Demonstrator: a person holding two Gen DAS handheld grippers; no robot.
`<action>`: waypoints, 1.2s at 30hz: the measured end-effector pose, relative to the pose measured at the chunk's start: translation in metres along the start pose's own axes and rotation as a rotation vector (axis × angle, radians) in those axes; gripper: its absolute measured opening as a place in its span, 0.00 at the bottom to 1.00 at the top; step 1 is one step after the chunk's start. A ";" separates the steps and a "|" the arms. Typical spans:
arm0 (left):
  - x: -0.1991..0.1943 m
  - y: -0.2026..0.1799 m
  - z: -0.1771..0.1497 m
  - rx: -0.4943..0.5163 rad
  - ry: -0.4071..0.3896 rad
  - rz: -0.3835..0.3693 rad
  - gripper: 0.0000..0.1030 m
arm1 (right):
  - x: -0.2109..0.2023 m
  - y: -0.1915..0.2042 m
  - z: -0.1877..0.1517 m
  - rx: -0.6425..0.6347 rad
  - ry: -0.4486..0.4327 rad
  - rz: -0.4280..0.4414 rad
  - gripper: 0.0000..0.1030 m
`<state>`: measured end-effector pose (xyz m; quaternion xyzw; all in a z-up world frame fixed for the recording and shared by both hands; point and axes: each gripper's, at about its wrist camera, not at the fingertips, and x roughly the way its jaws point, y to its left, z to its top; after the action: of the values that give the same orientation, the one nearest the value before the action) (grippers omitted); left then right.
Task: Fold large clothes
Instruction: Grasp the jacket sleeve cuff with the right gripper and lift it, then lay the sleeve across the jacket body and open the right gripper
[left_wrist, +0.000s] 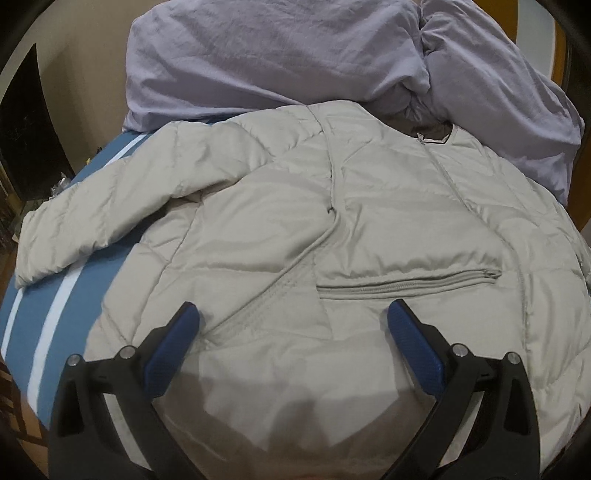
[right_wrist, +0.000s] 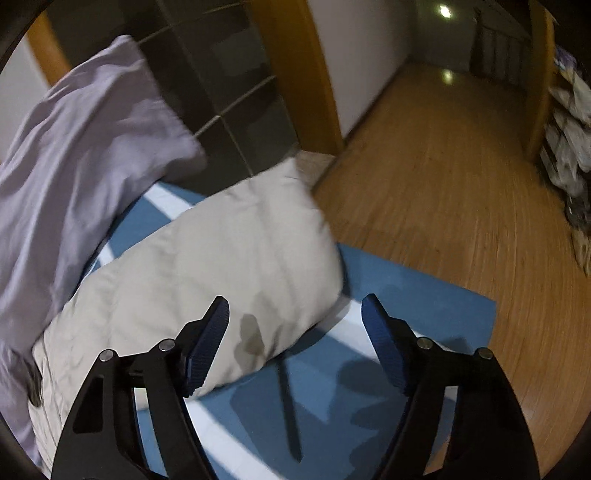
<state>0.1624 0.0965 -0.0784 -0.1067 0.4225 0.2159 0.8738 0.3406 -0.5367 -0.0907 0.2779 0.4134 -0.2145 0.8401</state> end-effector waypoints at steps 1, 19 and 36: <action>0.001 0.000 -0.001 0.001 -0.004 0.001 0.98 | 0.005 -0.002 0.002 0.016 0.011 0.002 0.70; 0.010 0.004 -0.005 -0.021 -0.027 -0.034 0.98 | -0.018 0.070 0.000 -0.199 -0.164 -0.077 0.17; 0.011 0.011 -0.005 -0.050 -0.023 -0.074 0.98 | -0.078 0.297 -0.144 -0.749 -0.118 0.295 0.16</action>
<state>0.1598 0.1069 -0.0901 -0.1415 0.4026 0.1950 0.8831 0.3890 -0.2096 -0.0137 -0.0039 0.3699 0.0581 0.9273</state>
